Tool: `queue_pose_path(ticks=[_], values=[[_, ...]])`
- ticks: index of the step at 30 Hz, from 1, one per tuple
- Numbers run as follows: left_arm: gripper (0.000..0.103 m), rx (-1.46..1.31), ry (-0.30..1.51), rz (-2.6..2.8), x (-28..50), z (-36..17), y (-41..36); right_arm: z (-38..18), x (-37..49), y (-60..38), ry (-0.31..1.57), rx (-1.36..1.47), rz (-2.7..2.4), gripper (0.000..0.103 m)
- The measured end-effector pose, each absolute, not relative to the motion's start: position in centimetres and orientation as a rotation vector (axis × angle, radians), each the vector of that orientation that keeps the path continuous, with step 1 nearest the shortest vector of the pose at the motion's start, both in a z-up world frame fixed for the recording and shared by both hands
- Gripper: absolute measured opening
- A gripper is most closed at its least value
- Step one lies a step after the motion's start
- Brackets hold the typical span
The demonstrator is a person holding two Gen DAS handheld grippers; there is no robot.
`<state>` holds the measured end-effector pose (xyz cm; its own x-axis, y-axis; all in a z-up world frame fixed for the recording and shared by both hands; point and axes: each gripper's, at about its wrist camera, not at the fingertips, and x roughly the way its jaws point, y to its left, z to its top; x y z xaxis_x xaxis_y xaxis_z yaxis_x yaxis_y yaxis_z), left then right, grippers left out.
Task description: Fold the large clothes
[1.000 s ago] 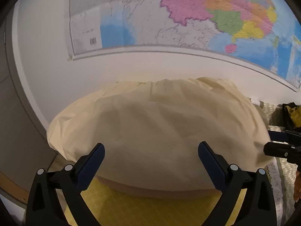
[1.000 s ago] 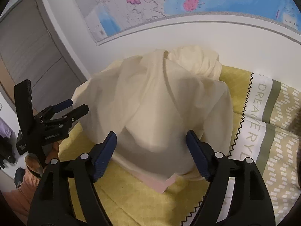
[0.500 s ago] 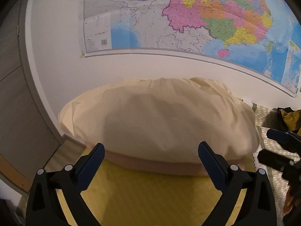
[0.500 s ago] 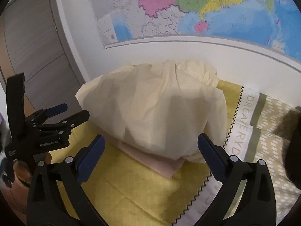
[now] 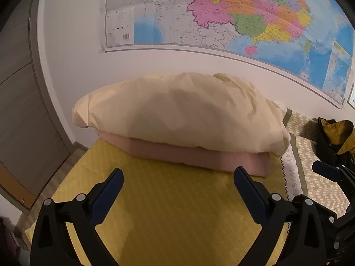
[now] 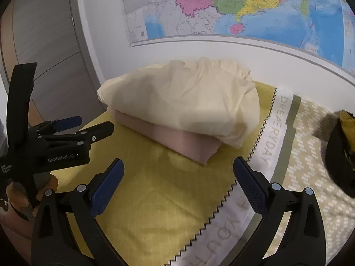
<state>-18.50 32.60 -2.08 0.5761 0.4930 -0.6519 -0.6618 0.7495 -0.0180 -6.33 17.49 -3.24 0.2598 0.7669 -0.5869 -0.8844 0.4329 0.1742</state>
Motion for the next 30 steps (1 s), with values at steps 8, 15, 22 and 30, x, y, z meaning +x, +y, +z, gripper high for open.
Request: queue_pose_path(ticks=[8, 15, 22, 30], values=[[0.096, -0.249, 0.674, 0.697, -19.4, -2.0, 30.5, -3.5, -7.1, 16.0, 0.670, -0.184, 1.143, 0.097], [0.096, -0.252, 0.673, 0.697, -20.2, -1.9, 29.3, -3.5, -8.0, 15.1, 0.662, -0.181, 1.155, 0.097], [0.096, -0.234, 0.657, 0.699, -20.8, -1.4, 28.4, -3.2, -8.6, 14.2, 0.646, -0.169, 1.154, 0.097], [0.096, -0.233, 0.651, 0.697, -21.4, -1.2, 27.5, -2.9, -9.3, 13.3, 0.631, -0.161, 1.153, 0.097]])
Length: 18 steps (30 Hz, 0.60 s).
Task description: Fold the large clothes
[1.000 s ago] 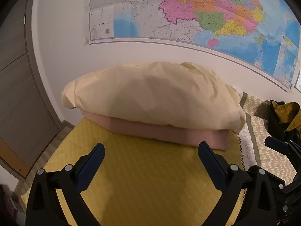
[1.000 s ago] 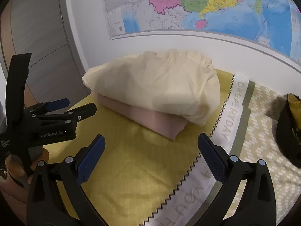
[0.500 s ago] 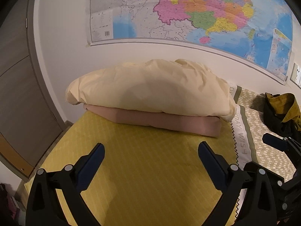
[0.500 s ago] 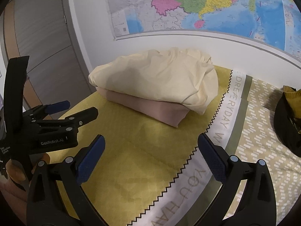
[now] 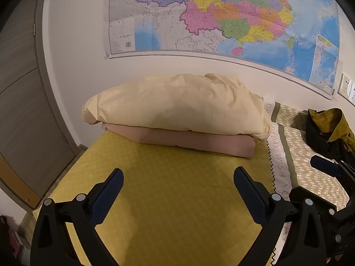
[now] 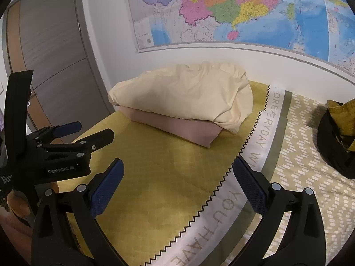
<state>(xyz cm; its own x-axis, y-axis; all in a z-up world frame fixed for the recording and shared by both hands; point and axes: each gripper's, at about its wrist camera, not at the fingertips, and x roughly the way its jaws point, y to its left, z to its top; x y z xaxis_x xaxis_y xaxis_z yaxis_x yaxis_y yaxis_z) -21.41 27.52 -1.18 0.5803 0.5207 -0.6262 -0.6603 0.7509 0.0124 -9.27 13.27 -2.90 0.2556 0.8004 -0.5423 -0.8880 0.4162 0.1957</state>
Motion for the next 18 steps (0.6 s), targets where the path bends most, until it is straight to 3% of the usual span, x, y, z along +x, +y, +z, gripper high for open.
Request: queue_pose_path(ticks=[18], values=[[0.096, -0.208, 0.652, 0.695, -22.1, -1.1, 26.3, -2.9, -10.2, 12.5, 0.633, -0.155, 1.157, 0.097]])
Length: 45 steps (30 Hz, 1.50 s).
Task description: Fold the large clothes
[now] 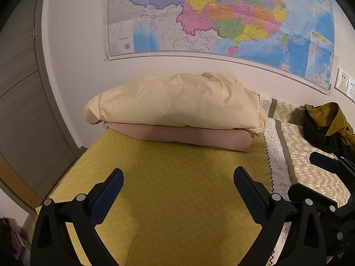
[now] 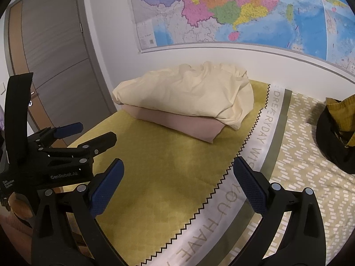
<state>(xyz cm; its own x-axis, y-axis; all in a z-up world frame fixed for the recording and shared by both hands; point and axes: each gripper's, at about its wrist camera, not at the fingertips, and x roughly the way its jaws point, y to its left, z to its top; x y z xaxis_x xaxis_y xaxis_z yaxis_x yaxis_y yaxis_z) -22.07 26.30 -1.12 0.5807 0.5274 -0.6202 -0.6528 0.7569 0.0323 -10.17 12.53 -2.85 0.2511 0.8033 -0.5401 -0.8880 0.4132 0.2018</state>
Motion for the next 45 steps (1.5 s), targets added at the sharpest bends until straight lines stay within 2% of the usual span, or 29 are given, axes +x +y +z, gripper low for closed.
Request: queue_pose_path(ticks=[45], values=[[0.096, -0.203, 0.664, 0.689, -22.60, -1.37, 25.55, -2.82, -11.09, 12.29, 0.632, -0.153, 1.169, 0.097]])
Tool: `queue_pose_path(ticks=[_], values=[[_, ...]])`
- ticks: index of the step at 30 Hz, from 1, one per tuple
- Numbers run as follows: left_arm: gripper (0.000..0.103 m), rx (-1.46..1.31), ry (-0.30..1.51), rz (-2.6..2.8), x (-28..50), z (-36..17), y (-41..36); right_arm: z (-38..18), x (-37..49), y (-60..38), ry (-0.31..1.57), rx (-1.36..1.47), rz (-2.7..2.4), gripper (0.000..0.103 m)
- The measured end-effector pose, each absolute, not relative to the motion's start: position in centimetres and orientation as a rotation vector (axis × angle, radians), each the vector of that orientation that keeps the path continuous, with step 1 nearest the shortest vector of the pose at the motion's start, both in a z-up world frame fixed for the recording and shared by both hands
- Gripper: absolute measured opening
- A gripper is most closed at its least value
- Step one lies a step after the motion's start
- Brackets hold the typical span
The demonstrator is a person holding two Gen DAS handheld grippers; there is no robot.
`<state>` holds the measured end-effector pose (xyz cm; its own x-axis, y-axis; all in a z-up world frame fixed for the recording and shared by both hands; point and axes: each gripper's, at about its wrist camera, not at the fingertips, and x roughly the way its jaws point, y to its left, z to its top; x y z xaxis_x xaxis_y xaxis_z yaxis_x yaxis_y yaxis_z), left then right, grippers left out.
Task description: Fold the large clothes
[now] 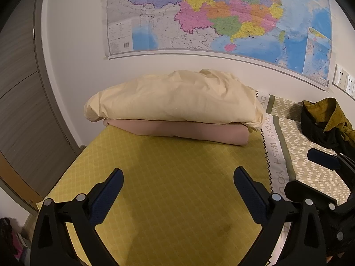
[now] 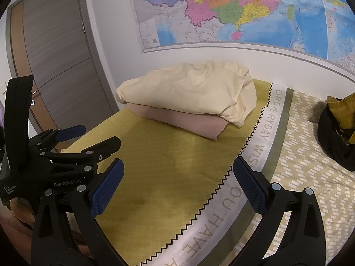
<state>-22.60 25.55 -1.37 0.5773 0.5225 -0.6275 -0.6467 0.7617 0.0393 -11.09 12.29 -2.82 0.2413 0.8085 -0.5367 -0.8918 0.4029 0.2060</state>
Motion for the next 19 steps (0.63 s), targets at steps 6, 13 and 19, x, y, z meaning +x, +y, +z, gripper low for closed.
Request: queue_pose_path(ticks=[6, 13, 19], values=[[0.096, -0.200, 0.652, 0.698, -23.0, -1.3, 25.1, -2.7, -11.4, 11.9, 0.629, -0.143, 1.166, 0.097], [0.096, -0.169, 0.626, 0.711, -23.0, -0.9, 23.8, -2.5, -11.4, 10.5, 0.625, -0.117, 1.142, 0.097], [0.096, -0.221, 0.679, 0.639, -21.7, -1.8, 23.3, -2.9, -10.6, 8.4, 0.649, -0.076, 1.083, 0.097]])
